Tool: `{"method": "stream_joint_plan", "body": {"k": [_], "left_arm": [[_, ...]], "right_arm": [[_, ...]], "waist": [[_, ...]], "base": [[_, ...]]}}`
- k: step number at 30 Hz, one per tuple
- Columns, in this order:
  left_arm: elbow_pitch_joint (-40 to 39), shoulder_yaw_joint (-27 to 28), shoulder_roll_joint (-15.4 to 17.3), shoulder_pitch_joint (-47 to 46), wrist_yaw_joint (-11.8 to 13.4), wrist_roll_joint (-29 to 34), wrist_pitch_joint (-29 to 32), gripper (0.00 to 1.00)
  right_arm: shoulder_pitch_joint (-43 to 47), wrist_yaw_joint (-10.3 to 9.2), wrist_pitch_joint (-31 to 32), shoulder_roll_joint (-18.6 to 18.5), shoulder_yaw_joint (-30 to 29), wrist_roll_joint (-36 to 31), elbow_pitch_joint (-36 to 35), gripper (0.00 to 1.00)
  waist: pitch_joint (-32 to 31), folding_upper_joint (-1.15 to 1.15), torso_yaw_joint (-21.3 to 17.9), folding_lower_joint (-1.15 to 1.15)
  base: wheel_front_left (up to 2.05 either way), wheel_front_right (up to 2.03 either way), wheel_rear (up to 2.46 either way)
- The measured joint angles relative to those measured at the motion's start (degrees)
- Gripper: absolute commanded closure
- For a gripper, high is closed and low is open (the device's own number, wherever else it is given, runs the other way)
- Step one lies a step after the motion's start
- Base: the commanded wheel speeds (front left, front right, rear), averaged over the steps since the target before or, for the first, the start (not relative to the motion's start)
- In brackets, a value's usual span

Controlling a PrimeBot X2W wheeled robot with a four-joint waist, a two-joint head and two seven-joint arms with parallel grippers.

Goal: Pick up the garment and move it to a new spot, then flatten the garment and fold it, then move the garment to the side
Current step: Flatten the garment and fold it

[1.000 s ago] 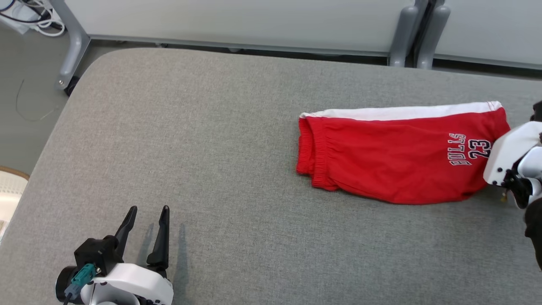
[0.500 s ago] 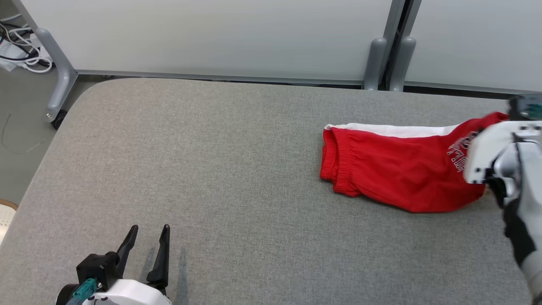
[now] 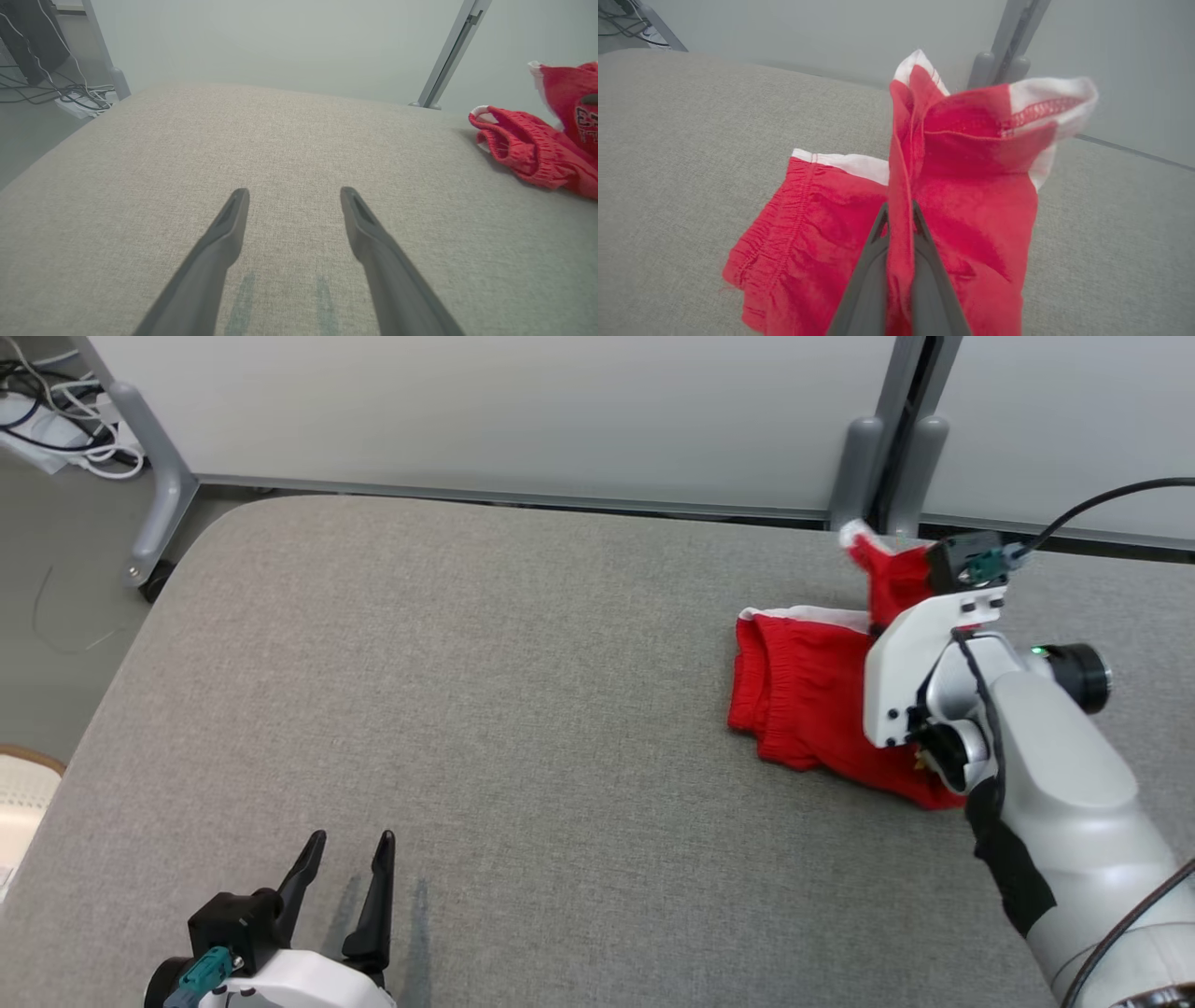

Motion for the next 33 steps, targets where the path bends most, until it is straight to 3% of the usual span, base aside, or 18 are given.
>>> {"method": "stream_joint_plan", "body": {"k": [6, 13, 14, 15, 19, 22, 25, 29, 32, 33], "left_arm": [[0.9, -0.3, -0.8, -1.2, -0.5, -0.3, -0.2, 0.0], [1.7, -0.5, -1.4, -1.4, -0.6, -0.3, -0.6, 0.0], [1.8, -0.5, -1.5, -1.4, -0.7, -0.3, -0.6, 0.0], [1.8, -0.5, -1.5, -1.5, -0.7, -0.3, -0.6, 0.0], [1.9, -0.4, -1.6, -1.8, -0.7, -0.3, -0.8, 0.0], [1.7, 0.2, -1.4, -1.7, -0.5, -0.3, -0.9, 0.0], [1.3, 0.6, -1.3, -1.1, -0.3, -0.3, -1.1, 0.0], [0.6, 0.5, -1.5, -1.0, -0.1, -0.2, -1.1, 0.0], [0.4, 0.2, -1.9, -1.0, -0.1, -0.2, -1.2, 0.0], [0.5, 0.1, -2.0, -1.0, -0.1, -0.2, -1.2, 0.0]], "right_arm": [[2.4, 0.0, 3.8, 0.3, 7.8, 8.2, -4.6, 1.0], [2.8, 0.0, 4.6, 0.2, 8.6, 10.1, -6.2, 1.0], [2.8, 0.0, 4.2, 0.2, 8.4, 10.2, -6.5, 0.65], [2.8, 0.0, 4.0, 0.2, 8.2, 11.0, -6.9, 0.0], [3.8, 0.0, 2.9, 0.3, 8.4, 18.4, -10.5, 0.0], [3.6, 0.0, 0.1, 0.4, 6.0, 19.0, -13.1, 0.0], [3.8, 0.0, -2.6, -0.6, 1.7, 15.9, -15.1, 0.0], [9.0, -0.01, -4.8, -6.2, -5.0, 6.5, -17.3, 0.0], [12.7, -0.01, -4.9, -6.7, -7.1, 2.4, -18.7, 0.0], [13.8, -0.01, -4.9, -6.3, -7.3, 1.5, -19.1, 0.34]], "waist": [[1.9, 0.0, 2.1, 0.0], [2.8, 0.0, 3.8, 0.0], [2.8, 0.0, 3.9, 0.0], [2.8, 0.0, 4.0, 0.0], [2.6, 0.0, 4.1, 0.0], [2.3, 0.0, 3.5, 0.0], [1.9, 0.0, 2.7, 0.0], [1.4, 0.0, 2.0, 0.0], [1.6, 0.0, 1.8, 0.0], [1.7, 0.0, 1.7, 0.0]], "base": [[0.0, 0.0, 0.0], [0.0, 0.0, 0.0], [0.0, 0.0, 0.0], [0.0, 0.0, 0.0], [0.0, 0.0, 0.0], [0.0, 0.0, 0.0], [0.0, 0.0, 0.0], [0.0, 0.0, 0.0], [0.0, 0.0, 0.0], [0.0, 0.0, 0.0]]}}
